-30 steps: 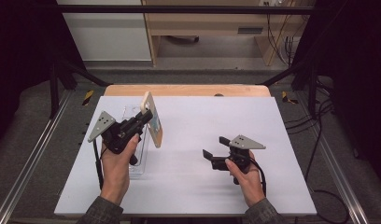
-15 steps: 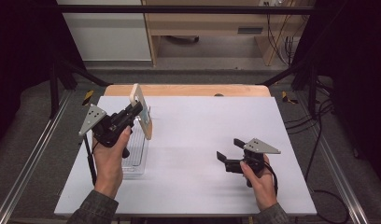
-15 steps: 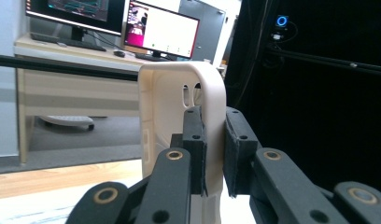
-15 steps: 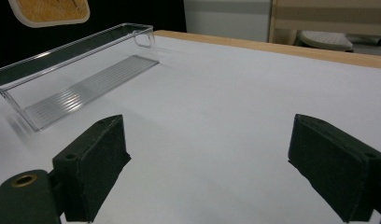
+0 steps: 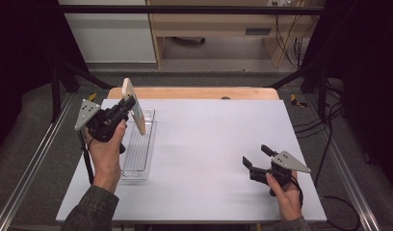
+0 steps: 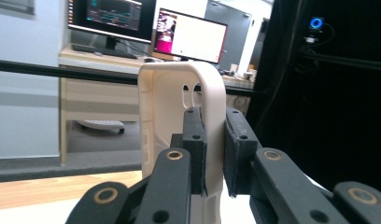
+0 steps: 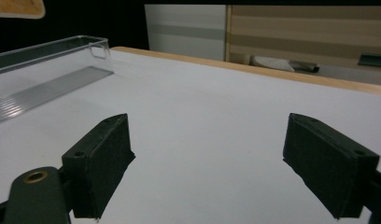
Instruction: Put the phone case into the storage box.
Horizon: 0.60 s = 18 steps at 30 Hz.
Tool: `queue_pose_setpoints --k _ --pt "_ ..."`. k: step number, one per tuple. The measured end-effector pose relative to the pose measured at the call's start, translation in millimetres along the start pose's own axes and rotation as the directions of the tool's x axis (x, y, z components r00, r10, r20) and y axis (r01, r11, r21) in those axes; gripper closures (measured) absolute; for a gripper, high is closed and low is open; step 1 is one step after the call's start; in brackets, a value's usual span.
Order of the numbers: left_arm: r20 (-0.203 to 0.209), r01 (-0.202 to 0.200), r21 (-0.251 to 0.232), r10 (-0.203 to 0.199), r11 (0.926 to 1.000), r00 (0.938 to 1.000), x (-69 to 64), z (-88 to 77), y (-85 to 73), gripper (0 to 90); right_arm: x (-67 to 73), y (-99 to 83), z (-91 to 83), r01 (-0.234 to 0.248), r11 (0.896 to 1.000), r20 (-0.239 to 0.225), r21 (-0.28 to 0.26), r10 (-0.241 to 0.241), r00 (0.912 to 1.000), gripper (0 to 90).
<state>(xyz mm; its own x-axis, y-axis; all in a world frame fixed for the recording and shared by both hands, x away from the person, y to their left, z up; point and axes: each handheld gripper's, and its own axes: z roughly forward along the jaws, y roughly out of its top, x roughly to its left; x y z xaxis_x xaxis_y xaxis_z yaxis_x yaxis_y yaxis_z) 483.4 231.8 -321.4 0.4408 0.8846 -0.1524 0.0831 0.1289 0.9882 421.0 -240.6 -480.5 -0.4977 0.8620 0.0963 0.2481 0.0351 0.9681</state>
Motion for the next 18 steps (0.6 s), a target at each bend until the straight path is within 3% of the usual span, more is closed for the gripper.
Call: queue_pose_setpoints --k 6,14,18 --pt "-0.04 -0.023 -0.007 0.023 0.9997 0.9989 7.8 5.4 0.2 80.1 -8.8 -3.9 -3.5 -0.022 1.0 -0.008 0.018 0.022 0.9997 15.2" --pt "-0.085 -0.037 -0.006 0.037 0.9993 0.9957 15.0 13.8 -6.2 80.1 -6.6 -9.2 -2.8 -0.021 0.999 -0.019 0.034 0.021 0.9996 9.3" --pt "-0.095 -0.033 -0.003 0.033 0.9994 0.9949 18.7 16.7 -8.9 80.1 -5.5 -9.3 -3.6 -0.041 0.999 -0.03 0.008 0.041 0.9987 8.2"
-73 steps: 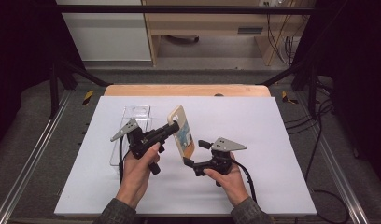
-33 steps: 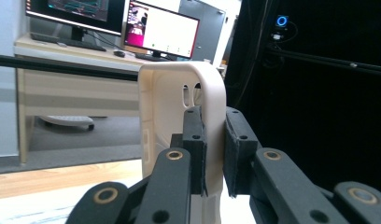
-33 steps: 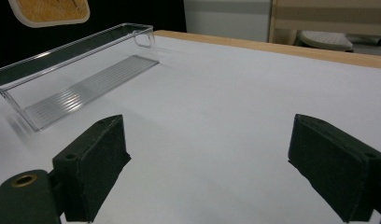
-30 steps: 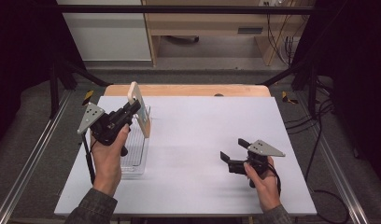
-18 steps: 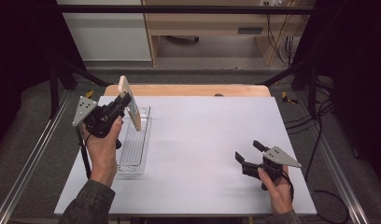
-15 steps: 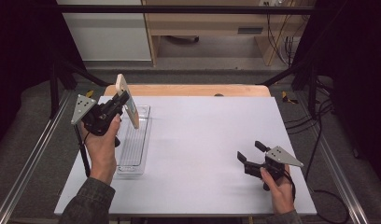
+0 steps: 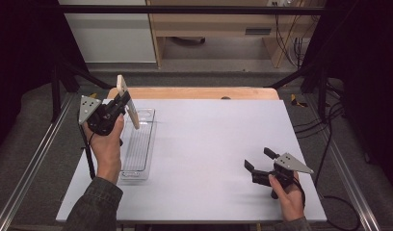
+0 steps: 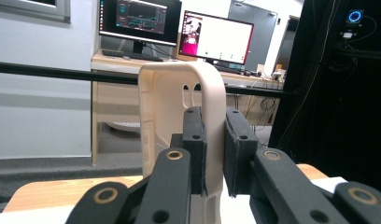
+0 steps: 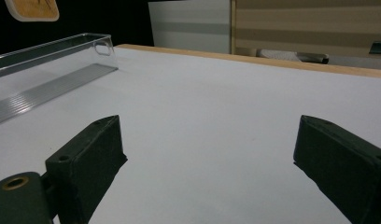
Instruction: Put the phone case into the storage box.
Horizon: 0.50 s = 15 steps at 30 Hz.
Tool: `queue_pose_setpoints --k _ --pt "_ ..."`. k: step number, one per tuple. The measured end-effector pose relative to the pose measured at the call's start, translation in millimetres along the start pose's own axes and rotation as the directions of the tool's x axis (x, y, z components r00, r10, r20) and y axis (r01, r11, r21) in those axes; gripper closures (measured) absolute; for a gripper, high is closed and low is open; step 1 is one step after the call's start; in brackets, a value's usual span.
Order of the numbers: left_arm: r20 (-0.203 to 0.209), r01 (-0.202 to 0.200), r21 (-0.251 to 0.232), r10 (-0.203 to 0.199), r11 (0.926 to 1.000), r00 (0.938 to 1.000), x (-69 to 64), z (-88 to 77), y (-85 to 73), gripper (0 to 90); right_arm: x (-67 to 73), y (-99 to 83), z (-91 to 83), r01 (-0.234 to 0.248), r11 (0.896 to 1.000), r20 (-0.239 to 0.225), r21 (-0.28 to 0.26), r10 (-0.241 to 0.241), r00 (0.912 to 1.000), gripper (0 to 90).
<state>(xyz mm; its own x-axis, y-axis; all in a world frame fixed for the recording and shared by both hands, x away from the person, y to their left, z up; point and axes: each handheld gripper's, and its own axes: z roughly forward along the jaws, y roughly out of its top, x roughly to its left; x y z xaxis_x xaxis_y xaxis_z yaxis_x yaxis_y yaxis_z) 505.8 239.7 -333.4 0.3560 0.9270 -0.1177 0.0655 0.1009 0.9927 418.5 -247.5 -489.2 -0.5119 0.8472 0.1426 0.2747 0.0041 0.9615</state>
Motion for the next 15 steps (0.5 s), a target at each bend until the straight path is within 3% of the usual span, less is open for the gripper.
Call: queue_pose_setpoints --k 6,15 --pt "-0.003 -0.006 0.003 0.006 1.0 1.0 3.0 3.5 -1.9 80.1 -2.3 -2.9 0.5 -0.004 1.0 0.017 -0.022 0.005 0.9998 6.3" --pt "-0.042 -0.009 0.007 0.009 0.9999 0.9991 9.7 12.9 -4.2 80.2 -5.4 -1.8 -2.8 -0.017 0.999 0.027 -0.032 0.018 0.9995 6.1"
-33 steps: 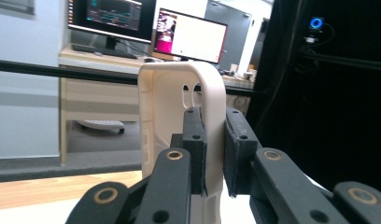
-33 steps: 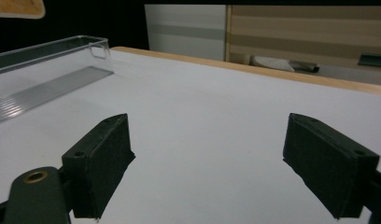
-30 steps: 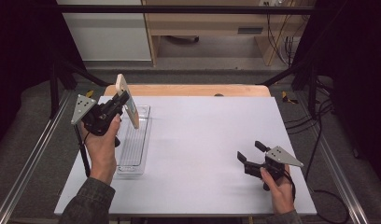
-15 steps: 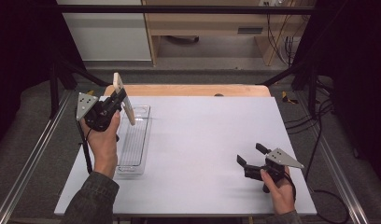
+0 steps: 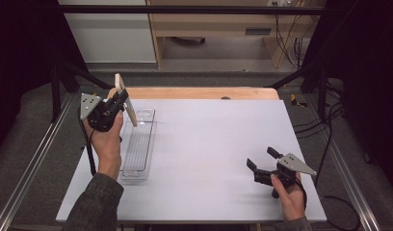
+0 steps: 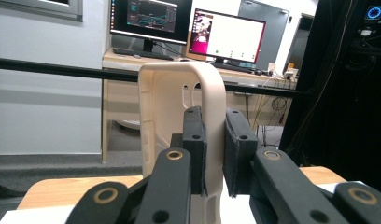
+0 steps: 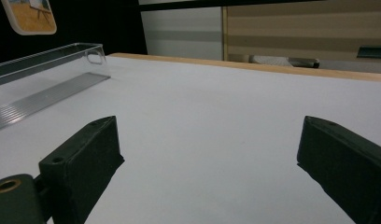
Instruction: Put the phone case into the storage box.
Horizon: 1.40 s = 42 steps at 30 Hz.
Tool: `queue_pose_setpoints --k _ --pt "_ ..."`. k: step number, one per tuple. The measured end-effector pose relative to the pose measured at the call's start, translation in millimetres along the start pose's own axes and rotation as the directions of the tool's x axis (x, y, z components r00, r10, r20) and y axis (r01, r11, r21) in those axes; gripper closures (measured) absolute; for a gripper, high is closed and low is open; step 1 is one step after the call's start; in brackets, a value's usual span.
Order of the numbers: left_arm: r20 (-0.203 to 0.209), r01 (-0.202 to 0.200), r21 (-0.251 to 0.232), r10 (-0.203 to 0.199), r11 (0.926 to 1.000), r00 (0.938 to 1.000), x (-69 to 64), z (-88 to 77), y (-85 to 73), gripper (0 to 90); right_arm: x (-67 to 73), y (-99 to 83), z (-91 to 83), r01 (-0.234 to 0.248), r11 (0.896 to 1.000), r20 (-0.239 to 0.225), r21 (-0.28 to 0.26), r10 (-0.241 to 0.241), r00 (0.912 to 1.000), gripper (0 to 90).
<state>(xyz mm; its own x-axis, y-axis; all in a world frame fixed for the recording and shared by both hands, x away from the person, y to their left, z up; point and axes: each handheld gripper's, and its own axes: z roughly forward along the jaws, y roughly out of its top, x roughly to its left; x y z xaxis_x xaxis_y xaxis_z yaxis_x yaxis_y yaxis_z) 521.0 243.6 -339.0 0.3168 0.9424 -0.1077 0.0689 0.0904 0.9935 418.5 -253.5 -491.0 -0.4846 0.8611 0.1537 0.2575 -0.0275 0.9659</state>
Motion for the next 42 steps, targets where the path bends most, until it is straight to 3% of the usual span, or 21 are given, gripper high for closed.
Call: queue_pose_setpoints --k 21,42 --pt "-0.04 -0.025 0.064 0.028 0.9976 0.9988 -3.7 12.7 -23.3 80.1 -1.6 -0.4 -1.1 0.0 1.0 -0.005 -0.012 0.0 1.0 5.6" --pt "-0.073 -0.009 0.096 0.016 0.9953 0.9972 5.6 22.8 -41.2 80.1 -2.7 -1.1 -1.0 -0.005 1.0 -0.004 -0.007 0.005 1.0 5.6"
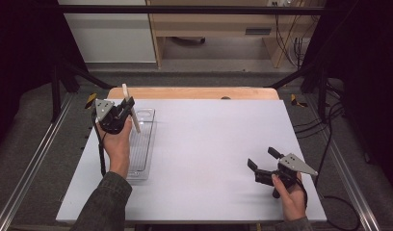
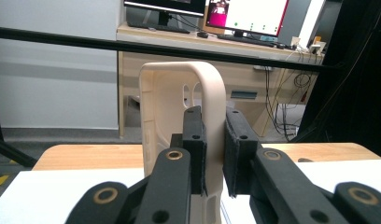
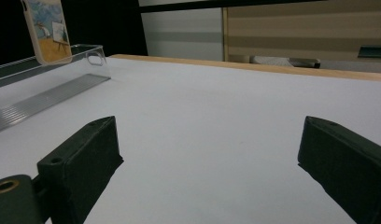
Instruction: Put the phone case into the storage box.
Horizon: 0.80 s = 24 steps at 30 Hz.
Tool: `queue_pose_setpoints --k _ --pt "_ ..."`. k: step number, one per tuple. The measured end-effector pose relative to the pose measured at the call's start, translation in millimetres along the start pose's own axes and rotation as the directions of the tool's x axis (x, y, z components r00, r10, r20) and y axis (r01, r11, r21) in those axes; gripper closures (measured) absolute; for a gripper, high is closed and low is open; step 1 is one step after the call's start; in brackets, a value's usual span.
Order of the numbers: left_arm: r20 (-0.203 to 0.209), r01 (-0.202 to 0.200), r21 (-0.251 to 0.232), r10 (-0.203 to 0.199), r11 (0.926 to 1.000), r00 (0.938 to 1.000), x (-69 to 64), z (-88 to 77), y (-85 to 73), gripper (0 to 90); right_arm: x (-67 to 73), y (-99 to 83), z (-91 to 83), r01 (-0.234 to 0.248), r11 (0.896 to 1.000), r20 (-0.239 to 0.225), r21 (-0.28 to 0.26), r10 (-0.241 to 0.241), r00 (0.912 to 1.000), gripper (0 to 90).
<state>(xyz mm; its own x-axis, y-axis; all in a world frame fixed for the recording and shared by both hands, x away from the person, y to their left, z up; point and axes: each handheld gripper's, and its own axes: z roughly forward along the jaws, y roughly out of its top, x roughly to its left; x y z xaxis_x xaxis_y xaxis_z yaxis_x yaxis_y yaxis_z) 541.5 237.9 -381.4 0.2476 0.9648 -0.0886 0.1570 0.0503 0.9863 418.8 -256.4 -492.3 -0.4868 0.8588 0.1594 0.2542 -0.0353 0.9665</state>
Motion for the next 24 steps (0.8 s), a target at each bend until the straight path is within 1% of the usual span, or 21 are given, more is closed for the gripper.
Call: queue_pose_setpoints --k 10,24 --pt "-0.009 0.003 0.013 -0.003 0.9999 1.0 1.8 5.6 -5.5 80.1 0.0 -0.4 0.8 -0.001 1.0 -0.003 0.003 0.001 1.0 5.6" --pt "-0.008 0.006 0.022 -0.006 0.9997 1.0 0.4 10.1 -10.7 80.1 -0.5 -0.8 1.1 0.004 1.0 0.0 0.004 -0.004 1.0 5.6"
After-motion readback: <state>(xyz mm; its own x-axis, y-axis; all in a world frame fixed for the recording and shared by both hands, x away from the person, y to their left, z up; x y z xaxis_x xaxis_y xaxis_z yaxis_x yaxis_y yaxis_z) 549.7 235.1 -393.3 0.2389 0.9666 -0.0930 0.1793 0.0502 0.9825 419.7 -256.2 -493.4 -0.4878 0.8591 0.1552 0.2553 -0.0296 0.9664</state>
